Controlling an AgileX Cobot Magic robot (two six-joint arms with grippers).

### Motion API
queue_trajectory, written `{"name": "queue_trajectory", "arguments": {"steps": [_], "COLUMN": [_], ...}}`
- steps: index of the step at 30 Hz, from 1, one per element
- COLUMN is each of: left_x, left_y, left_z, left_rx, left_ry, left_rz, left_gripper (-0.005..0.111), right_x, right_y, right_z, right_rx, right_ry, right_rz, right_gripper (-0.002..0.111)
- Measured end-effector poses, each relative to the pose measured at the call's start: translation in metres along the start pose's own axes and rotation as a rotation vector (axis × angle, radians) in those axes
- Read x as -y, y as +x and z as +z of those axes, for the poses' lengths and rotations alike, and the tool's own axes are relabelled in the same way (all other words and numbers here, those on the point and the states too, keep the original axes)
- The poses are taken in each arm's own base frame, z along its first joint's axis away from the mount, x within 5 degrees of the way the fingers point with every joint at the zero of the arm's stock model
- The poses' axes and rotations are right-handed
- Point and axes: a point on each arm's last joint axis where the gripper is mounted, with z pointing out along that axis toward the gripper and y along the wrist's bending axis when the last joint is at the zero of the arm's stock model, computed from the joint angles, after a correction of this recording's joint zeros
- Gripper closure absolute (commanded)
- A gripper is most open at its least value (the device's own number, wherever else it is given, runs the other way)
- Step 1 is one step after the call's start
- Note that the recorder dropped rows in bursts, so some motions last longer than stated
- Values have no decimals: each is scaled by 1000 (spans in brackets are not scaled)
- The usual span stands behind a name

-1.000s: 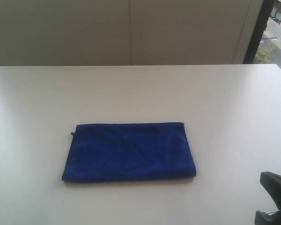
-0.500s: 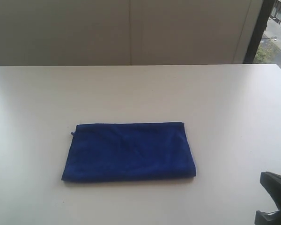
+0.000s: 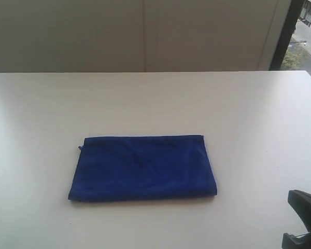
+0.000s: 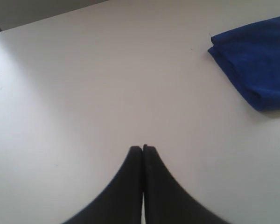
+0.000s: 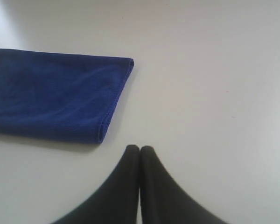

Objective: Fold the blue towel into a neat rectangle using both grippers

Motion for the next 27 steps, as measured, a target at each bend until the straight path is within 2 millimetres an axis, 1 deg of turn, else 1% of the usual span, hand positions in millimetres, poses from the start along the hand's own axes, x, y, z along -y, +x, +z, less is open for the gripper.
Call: {"name": "queue_trajectory", "arguments": {"steps": [22, 24, 27], "left_x": [0, 0, 0], "left_y": [0, 0, 0], "left_z": [0, 0, 0], "left_rx": [2, 2, 2], "left_ry": [1, 1, 1], "left_rz": [23, 23, 23], "left_gripper": [107, 107, 107], "right_x": [0, 0, 1], "right_y": [0, -1, -7], "right_z": [0, -4, -20], "right_rx": [0, 22, 142], "right_ry": [0, -8, -8], "right_rz": [2, 3, 13], "right_gripper": [108, 108, 108]}}
